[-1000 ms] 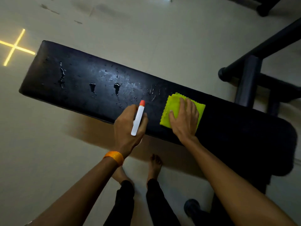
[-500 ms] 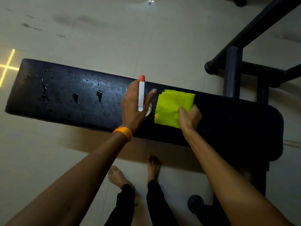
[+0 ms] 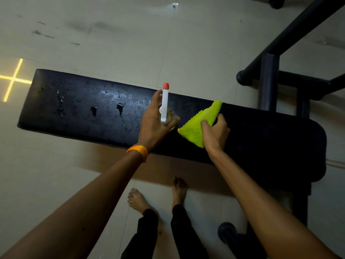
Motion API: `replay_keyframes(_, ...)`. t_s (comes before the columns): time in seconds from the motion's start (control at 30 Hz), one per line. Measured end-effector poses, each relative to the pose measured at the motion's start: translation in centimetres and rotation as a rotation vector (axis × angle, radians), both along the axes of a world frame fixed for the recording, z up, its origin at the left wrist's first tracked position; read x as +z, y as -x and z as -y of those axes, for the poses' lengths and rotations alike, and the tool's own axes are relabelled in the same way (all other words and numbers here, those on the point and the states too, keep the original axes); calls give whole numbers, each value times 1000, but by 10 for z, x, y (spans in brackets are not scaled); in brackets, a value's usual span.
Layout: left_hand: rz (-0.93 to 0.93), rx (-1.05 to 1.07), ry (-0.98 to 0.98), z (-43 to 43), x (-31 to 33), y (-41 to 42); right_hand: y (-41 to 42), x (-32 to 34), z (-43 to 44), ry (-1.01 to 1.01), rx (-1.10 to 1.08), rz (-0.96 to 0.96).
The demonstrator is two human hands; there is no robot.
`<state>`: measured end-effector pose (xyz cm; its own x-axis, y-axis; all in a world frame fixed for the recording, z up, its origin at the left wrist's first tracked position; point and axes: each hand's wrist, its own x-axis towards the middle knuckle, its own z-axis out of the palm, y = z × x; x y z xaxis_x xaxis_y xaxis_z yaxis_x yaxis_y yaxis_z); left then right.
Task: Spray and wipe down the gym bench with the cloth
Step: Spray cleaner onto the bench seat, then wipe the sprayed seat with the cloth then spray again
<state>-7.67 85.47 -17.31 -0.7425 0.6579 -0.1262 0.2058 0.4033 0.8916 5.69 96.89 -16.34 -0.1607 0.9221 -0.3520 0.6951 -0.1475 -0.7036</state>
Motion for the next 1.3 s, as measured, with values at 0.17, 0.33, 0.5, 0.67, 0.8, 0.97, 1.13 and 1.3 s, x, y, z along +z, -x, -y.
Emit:
replay_keyframes(0.17,-121,-19,59,48,3,-11,9,22,18,48,34,-27)
replay_keyframes(0.33,-204,-364,117,100,20,-33,24,38,48,257,-29,-123)
replay_keyframes(0.5,-175,-308,88,137,25,-13,48,46,92,524,-16,-240)
replay_keyframes(0.67,36,-92,51,181,39,25,78,52,147,711,-10,-518)
replay_keyframes(0.8,150,-37,15,203,50,60,99,59,193,766,33,-595)
replay_keyframes(0.97,376,-176,-27,224,63,100,132,67,213,717,90,-577)
replay_keyframes(1.13,639,-187,-68,231,57,126,156,59,213,678,64,-522)
replay_keyframes(1.3,542,-63,-28,224,48,159,169,41,207,753,12,-648)
